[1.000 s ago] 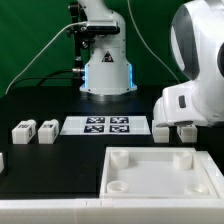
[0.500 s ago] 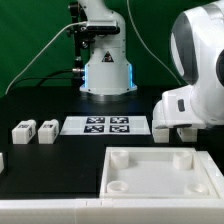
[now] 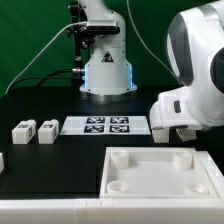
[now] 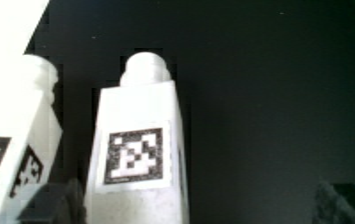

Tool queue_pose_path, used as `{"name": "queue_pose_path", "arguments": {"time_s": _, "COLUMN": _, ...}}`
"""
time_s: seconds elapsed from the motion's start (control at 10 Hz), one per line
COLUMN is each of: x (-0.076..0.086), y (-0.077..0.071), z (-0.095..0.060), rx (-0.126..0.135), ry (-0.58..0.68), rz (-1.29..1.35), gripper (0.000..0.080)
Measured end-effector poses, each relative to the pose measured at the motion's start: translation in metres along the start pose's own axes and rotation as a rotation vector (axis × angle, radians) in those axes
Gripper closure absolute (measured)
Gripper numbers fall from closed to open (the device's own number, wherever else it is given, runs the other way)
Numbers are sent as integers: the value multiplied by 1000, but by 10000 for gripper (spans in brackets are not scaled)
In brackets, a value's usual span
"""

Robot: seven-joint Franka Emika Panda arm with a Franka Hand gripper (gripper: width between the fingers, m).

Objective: Assemble one leg

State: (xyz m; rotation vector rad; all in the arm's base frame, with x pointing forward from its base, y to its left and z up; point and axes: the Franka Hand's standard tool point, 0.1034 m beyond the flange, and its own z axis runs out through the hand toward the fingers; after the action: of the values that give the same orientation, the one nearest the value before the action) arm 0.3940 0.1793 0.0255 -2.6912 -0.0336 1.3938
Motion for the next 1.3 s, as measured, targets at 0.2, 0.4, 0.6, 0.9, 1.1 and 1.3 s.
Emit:
{"name": "queue_pose_path", "arguments": {"time_s": 0.2, "x": 1, "y": 2, "z": -1, "rx": 1, "ry": 2, "rz": 3, "gripper": 150}}
{"name": "queue_pose_path", "arguments": {"time_s": 0.4, "x": 3, "y": 3, "z": 3, "rx": 3, "ry": -2, "rz": 6, "gripper": 150}}
{"name": "queue_pose_path", "arguments": {"time_s": 0.6, "x": 1, "y": -3, "z": 3, "rx": -3, "ry": -1, "rz": 7, "gripper": 150}}
{"name": "queue_pose_path", "arguments": {"time_s": 0.9, "x": 0, "y": -5, "z": 3, "rx": -5, "ry": -1, "rz": 2, "gripper": 150}}
{"name": "queue_pose_path", "arguments": {"time_s": 1.1, "x": 0, "y": -5, "z": 2, "rx": -5, "ry": 0, "rz": 2, "gripper": 150}}
{"name": "queue_pose_path", "arguments": {"time_s": 1.3, "x": -4, "y": -6, "z": -4, "rx": -7, "ry": 5, "rz": 0, "gripper": 150}}
